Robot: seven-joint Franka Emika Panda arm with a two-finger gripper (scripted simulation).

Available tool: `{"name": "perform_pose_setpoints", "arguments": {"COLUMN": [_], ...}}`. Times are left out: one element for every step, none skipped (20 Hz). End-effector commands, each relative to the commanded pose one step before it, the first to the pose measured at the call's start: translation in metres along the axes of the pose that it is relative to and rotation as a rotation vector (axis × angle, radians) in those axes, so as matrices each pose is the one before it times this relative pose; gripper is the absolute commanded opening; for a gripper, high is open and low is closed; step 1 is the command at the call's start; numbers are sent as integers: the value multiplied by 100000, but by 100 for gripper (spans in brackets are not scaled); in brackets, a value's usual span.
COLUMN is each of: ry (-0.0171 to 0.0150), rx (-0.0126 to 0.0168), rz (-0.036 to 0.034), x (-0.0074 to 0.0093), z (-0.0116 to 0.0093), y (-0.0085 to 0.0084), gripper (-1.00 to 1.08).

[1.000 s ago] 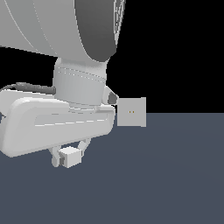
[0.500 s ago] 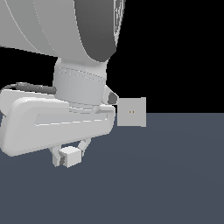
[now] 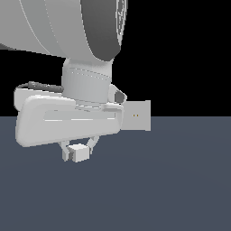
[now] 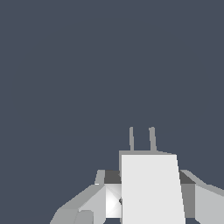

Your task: Plug the charger into the wall socket.

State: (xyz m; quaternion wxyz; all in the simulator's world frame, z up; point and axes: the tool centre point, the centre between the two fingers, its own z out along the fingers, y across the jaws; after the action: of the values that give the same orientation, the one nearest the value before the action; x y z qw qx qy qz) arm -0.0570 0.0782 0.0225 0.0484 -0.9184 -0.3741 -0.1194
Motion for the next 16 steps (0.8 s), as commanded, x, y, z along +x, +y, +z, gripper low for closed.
{"name": "perform_pose_setpoints", "arguments": {"ry": [170,47,48,48,49,48,46,42,38,35,31,28,24,21,17,14], "rx": [-1441,-653,-691,-728,-765,-799,-805,-800,-795,-790,-786,-782,-778,-775,-772,-770], "rz": [5386,2486,2627,2765,2900,3024,3044,3018,2995,2972,2952,2933,2915,2899,2885,2872], "x": [448,197,207,216,226,234,235,231,228,225,222,219,217,214,212,209], "z": [-377,-162,-171,-180,-189,-197,-198,-196,-194,-191,-190,-188,-186,-184,-182,-181], "y": [812,371,393,415,436,455,459,457,454,452,450,448,446,445,444,442], "gripper": [-100,-100,-100,-100,-100,-100,-100,-100,-100,-100,-100,-100,-100,-100,-100,-100]}}
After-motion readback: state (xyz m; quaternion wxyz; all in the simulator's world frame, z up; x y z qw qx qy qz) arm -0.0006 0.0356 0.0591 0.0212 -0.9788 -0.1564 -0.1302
